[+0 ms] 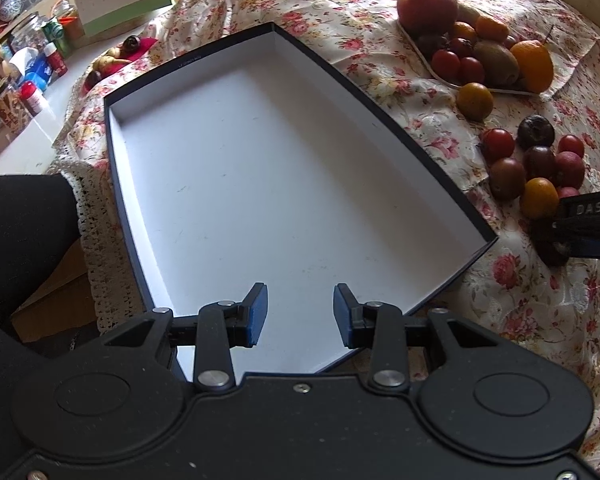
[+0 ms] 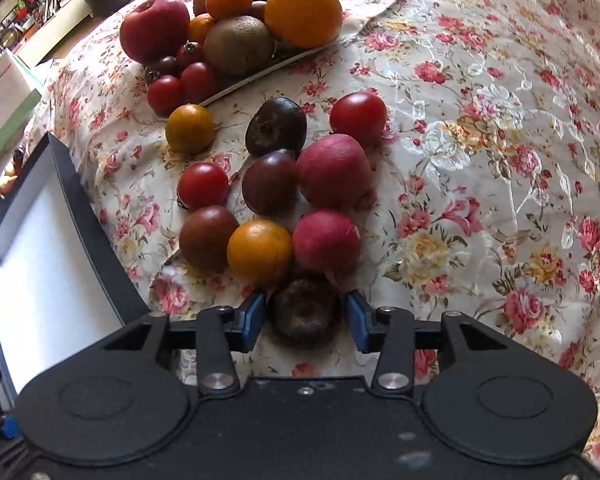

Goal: Organize fruits
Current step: 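Reach the right gripper to the dark plum and close on it, then grasp the dark-red tomato with the left gripper while the right carries the plum toward the box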

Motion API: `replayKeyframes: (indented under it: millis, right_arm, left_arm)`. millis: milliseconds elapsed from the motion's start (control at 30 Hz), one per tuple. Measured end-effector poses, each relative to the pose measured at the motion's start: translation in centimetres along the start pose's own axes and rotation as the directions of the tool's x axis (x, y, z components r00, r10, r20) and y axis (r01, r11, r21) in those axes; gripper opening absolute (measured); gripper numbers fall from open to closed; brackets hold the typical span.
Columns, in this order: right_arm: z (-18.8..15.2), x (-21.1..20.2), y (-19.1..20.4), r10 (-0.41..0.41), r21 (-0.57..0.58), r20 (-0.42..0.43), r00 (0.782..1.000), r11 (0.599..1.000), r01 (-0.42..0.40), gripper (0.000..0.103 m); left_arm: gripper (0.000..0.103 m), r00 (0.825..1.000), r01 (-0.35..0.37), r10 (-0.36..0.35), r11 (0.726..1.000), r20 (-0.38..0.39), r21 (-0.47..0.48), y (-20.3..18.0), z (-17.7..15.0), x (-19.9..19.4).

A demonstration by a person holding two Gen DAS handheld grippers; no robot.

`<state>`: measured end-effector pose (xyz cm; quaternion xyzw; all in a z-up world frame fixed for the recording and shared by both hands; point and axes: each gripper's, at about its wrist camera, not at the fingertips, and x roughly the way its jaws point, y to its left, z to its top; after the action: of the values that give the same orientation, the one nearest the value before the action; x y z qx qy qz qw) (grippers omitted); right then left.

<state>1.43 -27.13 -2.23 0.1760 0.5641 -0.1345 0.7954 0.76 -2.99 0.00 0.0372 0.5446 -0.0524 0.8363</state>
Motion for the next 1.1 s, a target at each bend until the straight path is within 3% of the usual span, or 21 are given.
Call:
replayKeyframes:
  millis: [133, 400, 533, 767, 1100]
  right_arm:
    - [-0.3, 0.0, 0.9, -0.020, -0.059, 0.022, 1.000, 0.998, 0.021, 0.042]
    - [0.2, -2.8, -1.9, 0.066, -0.032, -0.006, 0.998, 0.997, -0.066, 0.042]
    - [0.5, -5.0, -3.7, 0.083, 0.002, 0.039, 0.996, 0.997, -0.084, 0.042]
    - [0.7, -7.0, -5.5, 0.041, 0.033, 0.128, 0.991, 0.998, -0.046, 0.042]
    - [0.5, -6.0, -6.3, 0.060, 0.037, 0.111, 0.992, 0.997, -0.064, 0.042]
  left_arm:
    - [0.045, 0.999, 0.043, -0.042, 0.998, -0.021, 0.048, -1.6, 1.2, -0.4]
    - [0.045, 0.985, 0.164, -0.153, 0.977, -0.082, 0.139, -6.5, 5.3, -0.6]
    - [0.045, 0.980, 0.186, -0.170, 0.968, -0.101, 0.170, -9.3, 7.0, 0.5]
    - [0.045, 0.970, 0.228, -0.211, 0.962, -0.123, 0.148, -12.2, 9.3, 2.8]
    - [0.045, 0.970, 0.216, -0.194, 0.964, -0.147, 0.154, -14.3, 10.3, 5.2]
